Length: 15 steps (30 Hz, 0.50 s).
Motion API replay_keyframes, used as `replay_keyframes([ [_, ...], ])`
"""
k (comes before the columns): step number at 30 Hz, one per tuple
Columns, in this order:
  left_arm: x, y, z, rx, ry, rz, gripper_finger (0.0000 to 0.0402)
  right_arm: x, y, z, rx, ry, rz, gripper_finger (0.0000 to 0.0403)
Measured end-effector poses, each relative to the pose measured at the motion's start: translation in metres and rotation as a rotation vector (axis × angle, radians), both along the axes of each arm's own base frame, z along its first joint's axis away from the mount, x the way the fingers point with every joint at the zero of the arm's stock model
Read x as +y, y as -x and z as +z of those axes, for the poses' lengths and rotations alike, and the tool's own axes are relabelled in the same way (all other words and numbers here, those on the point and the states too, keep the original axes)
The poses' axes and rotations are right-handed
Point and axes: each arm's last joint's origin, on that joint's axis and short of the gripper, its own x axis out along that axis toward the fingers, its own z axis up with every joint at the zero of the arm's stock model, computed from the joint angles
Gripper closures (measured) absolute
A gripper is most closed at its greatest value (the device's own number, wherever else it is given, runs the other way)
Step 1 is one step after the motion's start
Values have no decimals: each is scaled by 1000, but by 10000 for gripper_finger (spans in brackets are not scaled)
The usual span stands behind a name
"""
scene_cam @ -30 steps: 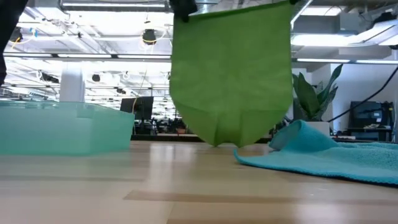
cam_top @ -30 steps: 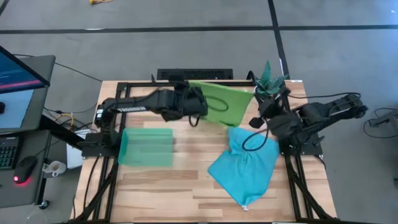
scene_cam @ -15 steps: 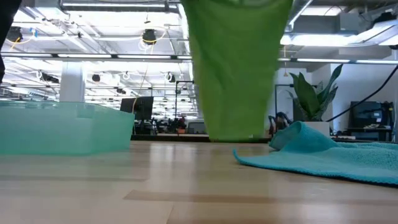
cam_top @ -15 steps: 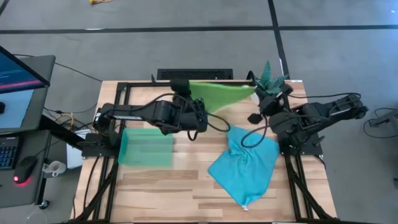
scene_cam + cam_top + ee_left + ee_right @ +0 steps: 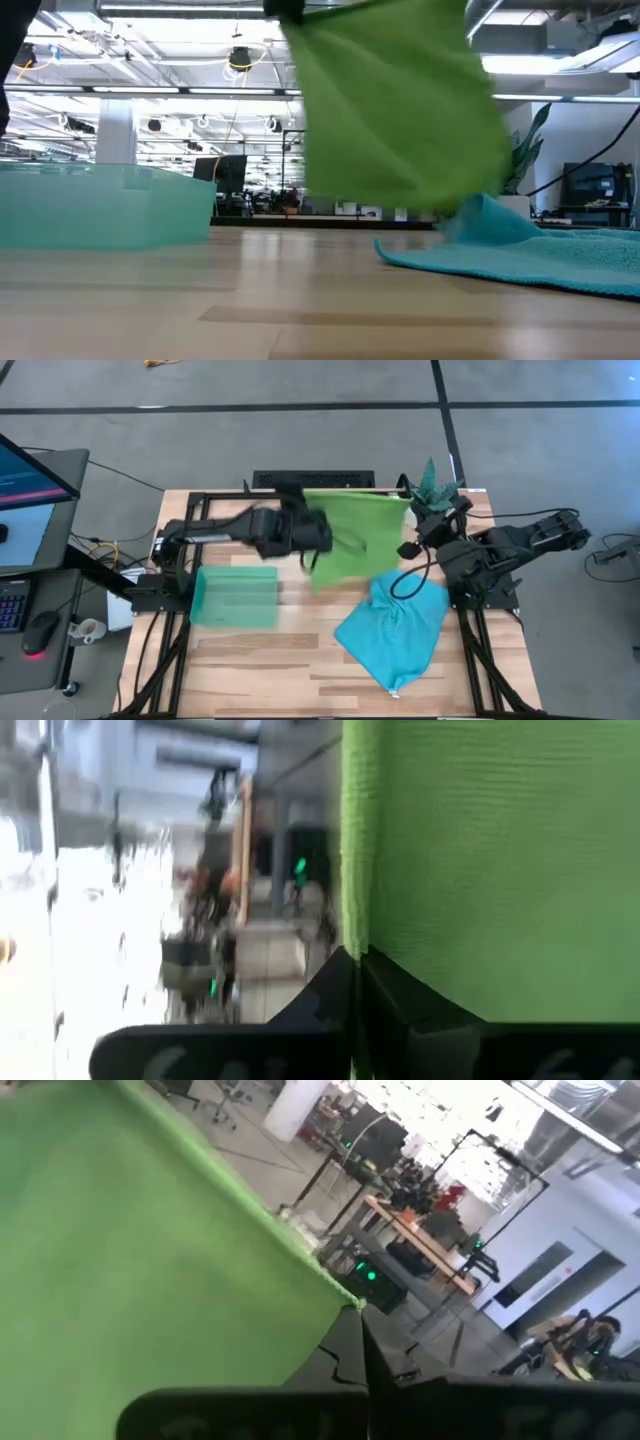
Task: Roll microfiber towels into tight, uniform cylinder then place into a basket
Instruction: Fold the green towel
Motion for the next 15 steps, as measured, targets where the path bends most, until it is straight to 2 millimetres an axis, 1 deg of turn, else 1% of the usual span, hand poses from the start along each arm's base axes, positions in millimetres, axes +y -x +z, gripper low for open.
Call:
replay_keyframes([
  [2,4,2,2,-5,42,-1,401,0,-1,0,4,-2,3,401],
  [5,-1,2,1,-4,81,-29,401,-1,0,0,5,8,-8,401],
  [12,-6,3,4,10,-32,-3,401,-1,0,0,6,13,-16,401],
  [15,-3,3,4,16,-38,4,401,-4,0,0,8,14,-30,401],
])
